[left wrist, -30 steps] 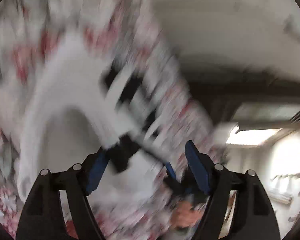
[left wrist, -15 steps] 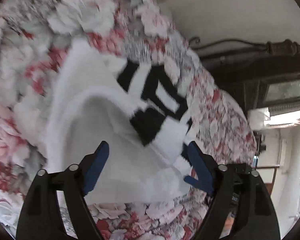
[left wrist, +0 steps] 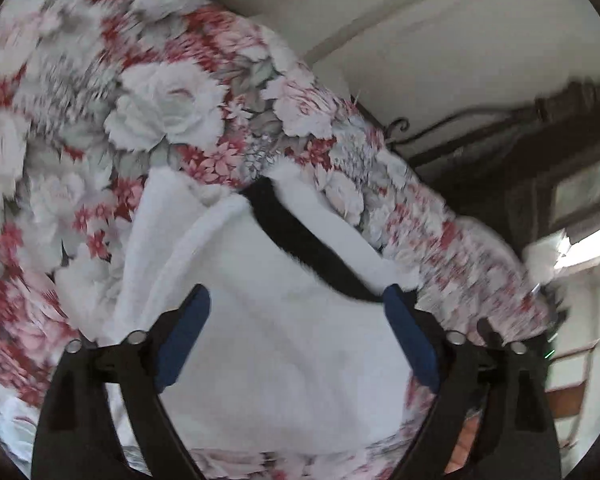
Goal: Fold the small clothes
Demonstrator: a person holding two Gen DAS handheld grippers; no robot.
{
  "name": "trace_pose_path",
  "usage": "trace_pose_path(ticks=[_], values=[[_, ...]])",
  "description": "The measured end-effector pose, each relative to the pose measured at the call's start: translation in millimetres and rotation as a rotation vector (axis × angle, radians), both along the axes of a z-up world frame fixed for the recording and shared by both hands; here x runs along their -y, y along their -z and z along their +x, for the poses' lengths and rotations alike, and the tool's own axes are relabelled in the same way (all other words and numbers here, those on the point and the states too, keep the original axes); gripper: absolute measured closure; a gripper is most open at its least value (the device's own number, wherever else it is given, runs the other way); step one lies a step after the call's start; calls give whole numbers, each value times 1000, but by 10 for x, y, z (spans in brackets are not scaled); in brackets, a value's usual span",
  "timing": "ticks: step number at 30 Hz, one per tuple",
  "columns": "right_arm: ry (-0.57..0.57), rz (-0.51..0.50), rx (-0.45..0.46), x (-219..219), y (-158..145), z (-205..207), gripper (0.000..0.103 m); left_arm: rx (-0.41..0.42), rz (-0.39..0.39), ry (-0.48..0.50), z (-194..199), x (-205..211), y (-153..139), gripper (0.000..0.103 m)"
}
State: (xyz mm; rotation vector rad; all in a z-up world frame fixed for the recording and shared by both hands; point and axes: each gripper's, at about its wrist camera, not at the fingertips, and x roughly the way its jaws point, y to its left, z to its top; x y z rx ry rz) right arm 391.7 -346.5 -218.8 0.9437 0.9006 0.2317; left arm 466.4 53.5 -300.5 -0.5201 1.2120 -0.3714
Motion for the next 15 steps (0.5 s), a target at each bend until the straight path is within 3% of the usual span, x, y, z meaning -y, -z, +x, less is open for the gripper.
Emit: trace_pose_path(ticks=[2, 4, 6, 7, 8, 9, 10, 11, 13, 15], values=[[-86, -133, -25, -285, 21, 84, 43, -5, 134, 46, 4, 141, 63, 12], [-142, -201, -61, -430, 92, 126, 43, -48, 274, 63, 22, 244, 243, 12], [-141, -262, -164, -375, 346, 125, 45, -126, 378, 95, 46, 288, 519, 12], [-99, -276, -230, -282, 477, 118, 57, -133, 399, 105, 40, 278, 595, 12], [-38, -210, -272, -85, 656, 62, 67, -120, 407, 106, 27, 272, 609, 12], [0, -148, -295, 38, 744, 21, 85, -114, 419, 108, 16, 282, 583, 13], [43, -63, -324, 182, 801, -38, 88, -104, 434, 110, 7, 313, 547, 13], [52, -26, -324, 232, 789, -72, 86, -73, 432, 110, -24, 318, 437, 13], [42, -15, -274, 237, 639, -123, 64, -12, 409, 116, -67, 338, 269, 13], [-16, -62, -211, 130, 442, -151, 62, 44, 387, 128, -112, 326, 116, 9]])
